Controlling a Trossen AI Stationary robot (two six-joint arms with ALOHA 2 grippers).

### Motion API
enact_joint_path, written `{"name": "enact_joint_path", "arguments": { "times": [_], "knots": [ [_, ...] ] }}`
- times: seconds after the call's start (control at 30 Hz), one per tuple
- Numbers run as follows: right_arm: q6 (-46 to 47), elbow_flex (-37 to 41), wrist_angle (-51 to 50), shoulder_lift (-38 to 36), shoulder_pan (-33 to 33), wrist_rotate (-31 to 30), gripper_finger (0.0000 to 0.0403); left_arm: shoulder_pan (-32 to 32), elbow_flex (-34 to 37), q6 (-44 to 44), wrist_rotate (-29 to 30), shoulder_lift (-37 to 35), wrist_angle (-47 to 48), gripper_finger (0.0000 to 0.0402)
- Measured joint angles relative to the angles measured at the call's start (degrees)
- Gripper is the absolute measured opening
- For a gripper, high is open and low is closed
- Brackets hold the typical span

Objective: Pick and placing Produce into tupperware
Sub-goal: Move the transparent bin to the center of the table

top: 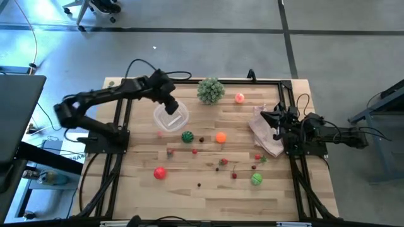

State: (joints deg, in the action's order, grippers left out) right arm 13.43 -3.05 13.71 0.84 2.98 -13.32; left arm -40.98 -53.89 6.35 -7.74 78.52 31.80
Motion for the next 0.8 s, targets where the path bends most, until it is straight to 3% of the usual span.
{"name": "enact_joint_path", "arguments": {
  "times": [0.13,0.33,0.8],
  "knots": [
    [0.0,0.0,-1.2,0.0,0.0,0.0,0.0000,-0.4,0.0,-0.5,-0.5,6.6,0.6,0.0101],
    [0.6,0.0,-1.5,0.0,0.0,0.0,0.0000,4.3,0.0,-1.4,-0.5,14.0,-0.8,0.0101],
    [1.7,0.0,-4.5,0.0,0.0,0.0,0.0000,14.2,0.0,0.1,-0.2,18.2,-2.5,0.0101]
  ]
}}
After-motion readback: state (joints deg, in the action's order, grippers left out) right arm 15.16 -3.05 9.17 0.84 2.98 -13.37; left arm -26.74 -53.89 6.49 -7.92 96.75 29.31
